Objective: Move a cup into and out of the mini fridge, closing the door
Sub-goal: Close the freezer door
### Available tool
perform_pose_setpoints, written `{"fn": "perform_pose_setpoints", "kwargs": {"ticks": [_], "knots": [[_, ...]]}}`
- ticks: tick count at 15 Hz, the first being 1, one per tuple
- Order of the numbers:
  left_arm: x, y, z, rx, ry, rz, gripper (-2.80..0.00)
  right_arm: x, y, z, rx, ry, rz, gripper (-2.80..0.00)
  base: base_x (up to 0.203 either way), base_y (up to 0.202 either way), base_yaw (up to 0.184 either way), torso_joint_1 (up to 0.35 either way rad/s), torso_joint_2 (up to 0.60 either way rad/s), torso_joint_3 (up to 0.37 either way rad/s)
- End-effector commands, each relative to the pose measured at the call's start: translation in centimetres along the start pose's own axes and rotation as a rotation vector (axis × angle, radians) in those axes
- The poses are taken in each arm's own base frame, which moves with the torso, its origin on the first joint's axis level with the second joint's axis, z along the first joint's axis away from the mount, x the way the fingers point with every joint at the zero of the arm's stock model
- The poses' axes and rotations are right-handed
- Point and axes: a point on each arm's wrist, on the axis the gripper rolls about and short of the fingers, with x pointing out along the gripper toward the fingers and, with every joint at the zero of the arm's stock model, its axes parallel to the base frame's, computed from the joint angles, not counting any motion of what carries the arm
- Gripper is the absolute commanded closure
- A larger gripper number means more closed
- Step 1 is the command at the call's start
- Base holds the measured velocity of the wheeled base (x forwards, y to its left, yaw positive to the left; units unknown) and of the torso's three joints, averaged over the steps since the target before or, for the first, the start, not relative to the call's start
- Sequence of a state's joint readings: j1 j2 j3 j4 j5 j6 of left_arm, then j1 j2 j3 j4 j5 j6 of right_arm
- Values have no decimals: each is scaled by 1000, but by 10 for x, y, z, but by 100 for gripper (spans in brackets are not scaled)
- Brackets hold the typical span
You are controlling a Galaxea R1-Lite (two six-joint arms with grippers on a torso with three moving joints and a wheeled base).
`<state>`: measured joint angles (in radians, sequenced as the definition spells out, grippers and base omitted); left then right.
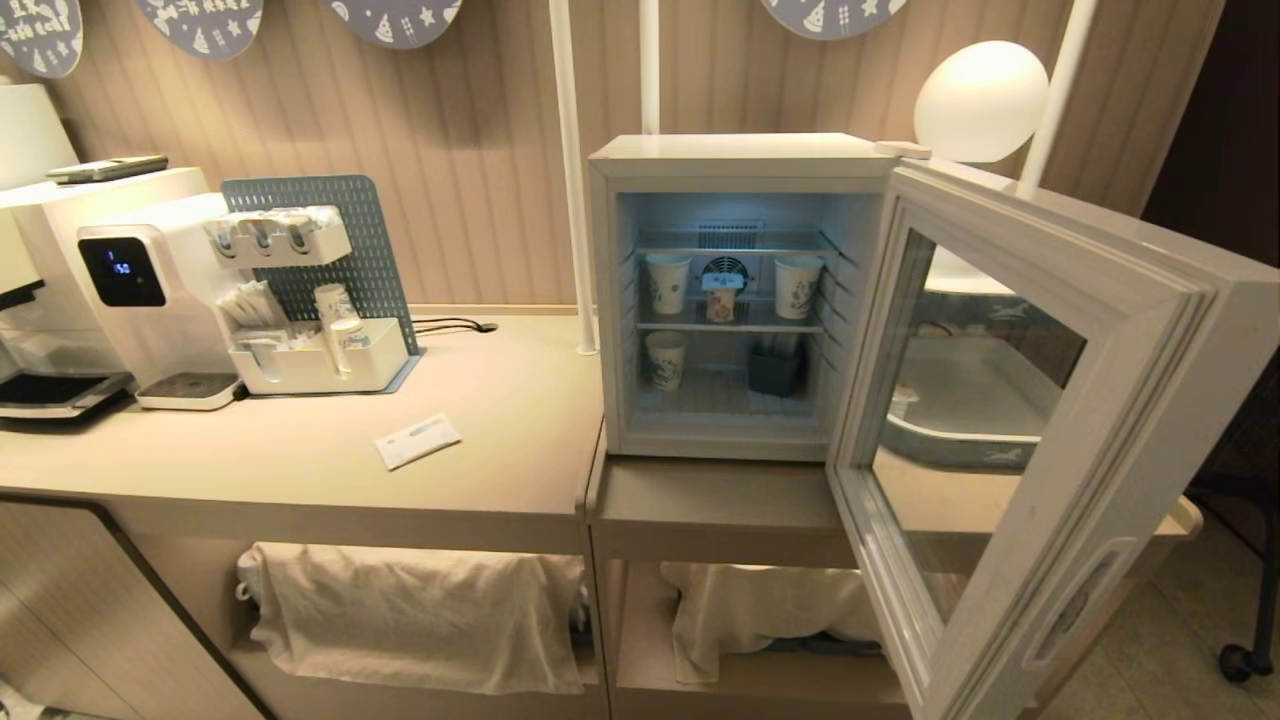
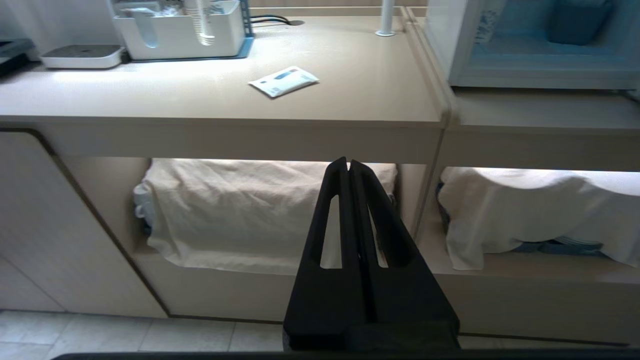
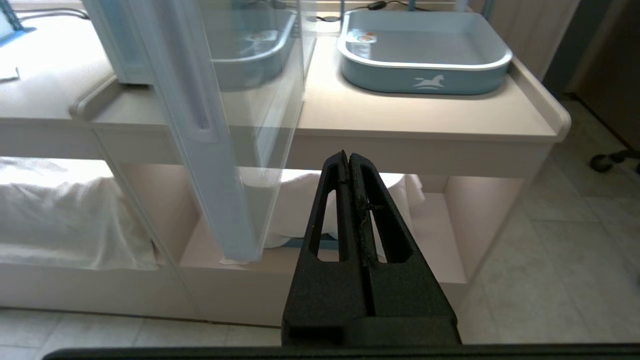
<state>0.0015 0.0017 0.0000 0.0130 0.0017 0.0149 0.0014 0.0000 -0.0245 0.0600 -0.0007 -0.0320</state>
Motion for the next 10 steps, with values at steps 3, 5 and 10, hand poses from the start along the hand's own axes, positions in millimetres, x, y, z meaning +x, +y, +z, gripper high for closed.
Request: {"fn": "perform_pose_setpoints", "kwargs": {"ticks": [3, 5, 10], "knots": [[0, 0, -1, -3, 4, 1, 0, 0, 0, 0, 0, 3, 1, 0, 0, -129, -2, 3, 3, 6], [0, 0, -1, -6, 2, 1, 0, -1, 0, 6, 1, -7, -2, 0, 0, 0, 0, 0, 0, 0], [0, 0, -1, -7, 2, 1, 0, 34, -3, 118, 210, 117, 9, 0, 0, 0, 0, 0, 0, 0]]}}
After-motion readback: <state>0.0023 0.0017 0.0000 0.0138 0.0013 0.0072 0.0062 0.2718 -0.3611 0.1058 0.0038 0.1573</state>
